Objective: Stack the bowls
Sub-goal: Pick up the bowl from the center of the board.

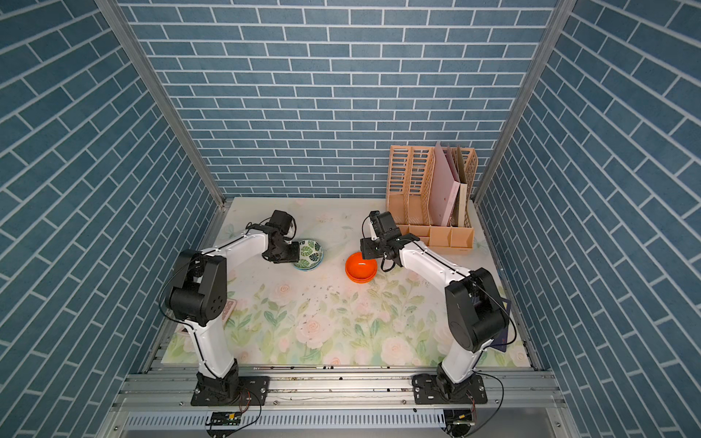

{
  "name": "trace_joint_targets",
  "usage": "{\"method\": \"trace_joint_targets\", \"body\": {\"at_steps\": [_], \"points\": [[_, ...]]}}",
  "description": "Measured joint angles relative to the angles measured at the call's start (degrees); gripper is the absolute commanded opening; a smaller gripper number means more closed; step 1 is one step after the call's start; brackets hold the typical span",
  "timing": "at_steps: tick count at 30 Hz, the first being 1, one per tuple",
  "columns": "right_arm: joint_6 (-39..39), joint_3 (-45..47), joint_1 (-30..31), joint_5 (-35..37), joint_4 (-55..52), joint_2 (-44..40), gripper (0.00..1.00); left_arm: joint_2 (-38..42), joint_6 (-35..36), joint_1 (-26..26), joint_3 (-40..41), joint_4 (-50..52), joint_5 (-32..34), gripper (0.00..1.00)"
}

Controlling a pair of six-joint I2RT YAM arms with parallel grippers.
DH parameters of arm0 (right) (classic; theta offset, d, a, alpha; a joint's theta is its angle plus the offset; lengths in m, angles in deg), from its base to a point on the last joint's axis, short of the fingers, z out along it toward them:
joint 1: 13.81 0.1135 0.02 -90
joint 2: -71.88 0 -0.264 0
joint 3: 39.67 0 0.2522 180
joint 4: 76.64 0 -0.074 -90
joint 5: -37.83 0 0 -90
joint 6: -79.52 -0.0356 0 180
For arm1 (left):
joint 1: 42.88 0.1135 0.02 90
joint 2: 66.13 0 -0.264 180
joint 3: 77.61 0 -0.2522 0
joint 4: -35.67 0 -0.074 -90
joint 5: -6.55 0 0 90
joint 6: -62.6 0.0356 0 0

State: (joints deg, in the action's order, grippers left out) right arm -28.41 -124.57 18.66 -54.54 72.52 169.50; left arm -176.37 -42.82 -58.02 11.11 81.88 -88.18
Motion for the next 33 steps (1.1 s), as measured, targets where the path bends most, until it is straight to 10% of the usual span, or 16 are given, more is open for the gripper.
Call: {"method": "trace_joint_targets", "body": {"at_steps": [33], "points": [[0.0,2.0,0.0,-0.9,2.4,0.0,0.64,-0.5,-0.7,1.7,-1.5,-1.6,-7.6,0.02]]}}
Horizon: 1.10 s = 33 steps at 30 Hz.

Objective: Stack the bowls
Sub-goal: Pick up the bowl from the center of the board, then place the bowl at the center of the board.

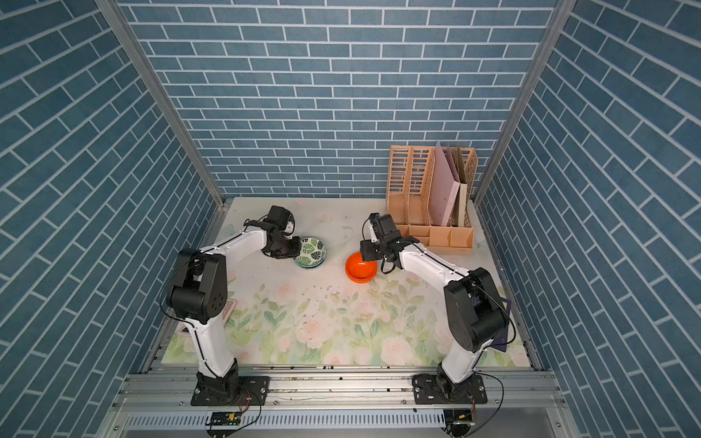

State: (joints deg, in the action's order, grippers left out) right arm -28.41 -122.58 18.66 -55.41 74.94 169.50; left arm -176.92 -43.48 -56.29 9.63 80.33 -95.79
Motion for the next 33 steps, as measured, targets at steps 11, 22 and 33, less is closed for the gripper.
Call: {"method": "trace_joint_targets", "body": {"at_steps": [11,22,33], "points": [[0.0,0.3,0.0,0.0,0.2,0.0,0.64,4.1,0.2,2.8,8.0,-4.2,-7.7,0.04],[0.0,0.3,0.0,-0.2,0.6,0.0,0.64,9.1,0.4,3.7,14.4,-3.8,-10.2,0.04],[0.0,0.3,0.0,-0.4,1.0,0.0,0.64,8.6,-0.4,0.5,13.0,-3.7,-6.5,0.08]]}}
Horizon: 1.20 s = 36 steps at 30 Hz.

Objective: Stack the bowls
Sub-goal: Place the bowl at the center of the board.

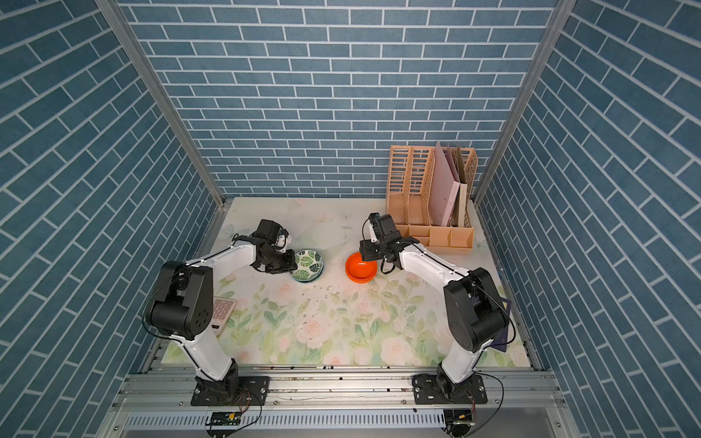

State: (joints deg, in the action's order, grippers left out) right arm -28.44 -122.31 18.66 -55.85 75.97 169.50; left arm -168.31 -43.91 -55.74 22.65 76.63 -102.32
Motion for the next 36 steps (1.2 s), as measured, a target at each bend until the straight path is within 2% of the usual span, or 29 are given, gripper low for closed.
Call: {"method": "trace_joint_targets", "body": {"at_steps": [7,17,28,36], "points": [[0.0,0.0,0.0,0.0,0.0,0.0,0.64,-1.9,-1.1,-2.4,-2.3,-0.4,1.5,0.09],[0.0,0.0,0.0,0.0,0.5,0.0,0.64,-2.3,-1.7,-2.4,-2.0,-1.3,1.1,0.10],[0.0,0.0,0.0,0.0,0.8,0.5,0.64,-2.1,-1.7,-2.4,-1.1,-2.5,1.2,0.16],[0.0,0.0,0.0,0.0,0.8,0.9,0.64,-1.2,-1.6,-2.6,0.9,-5.0,1.5,0.15]]}}
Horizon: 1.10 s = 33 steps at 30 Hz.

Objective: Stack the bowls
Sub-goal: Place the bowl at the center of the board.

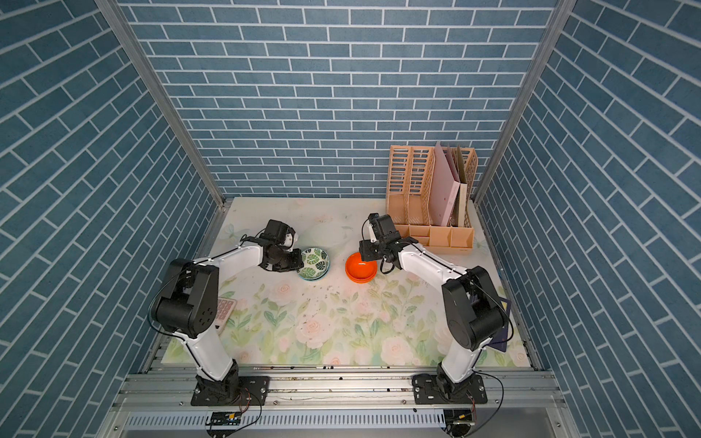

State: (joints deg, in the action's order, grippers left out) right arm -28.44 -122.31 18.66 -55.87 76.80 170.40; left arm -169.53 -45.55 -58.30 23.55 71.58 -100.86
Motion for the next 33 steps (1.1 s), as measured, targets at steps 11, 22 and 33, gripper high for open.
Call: {"method": "trace_joint_targets", "body": {"at_steps": [11,22,33], "points": [[0.0,0.0,0.0,-0.5,0.0,0.0,0.64,0.7,-0.2,-0.2,1.2,-1.4,0.3,0.15],[0.0,0.0,0.0,-1.6,0.1,0.2,0.64,1.2,-0.5,-0.2,2.1,-2.4,0.6,0.15],[0.0,0.0,0.0,-1.8,0.4,0.7,0.64,1.8,-0.5,-0.3,2.8,-2.2,0.7,0.15]]}}
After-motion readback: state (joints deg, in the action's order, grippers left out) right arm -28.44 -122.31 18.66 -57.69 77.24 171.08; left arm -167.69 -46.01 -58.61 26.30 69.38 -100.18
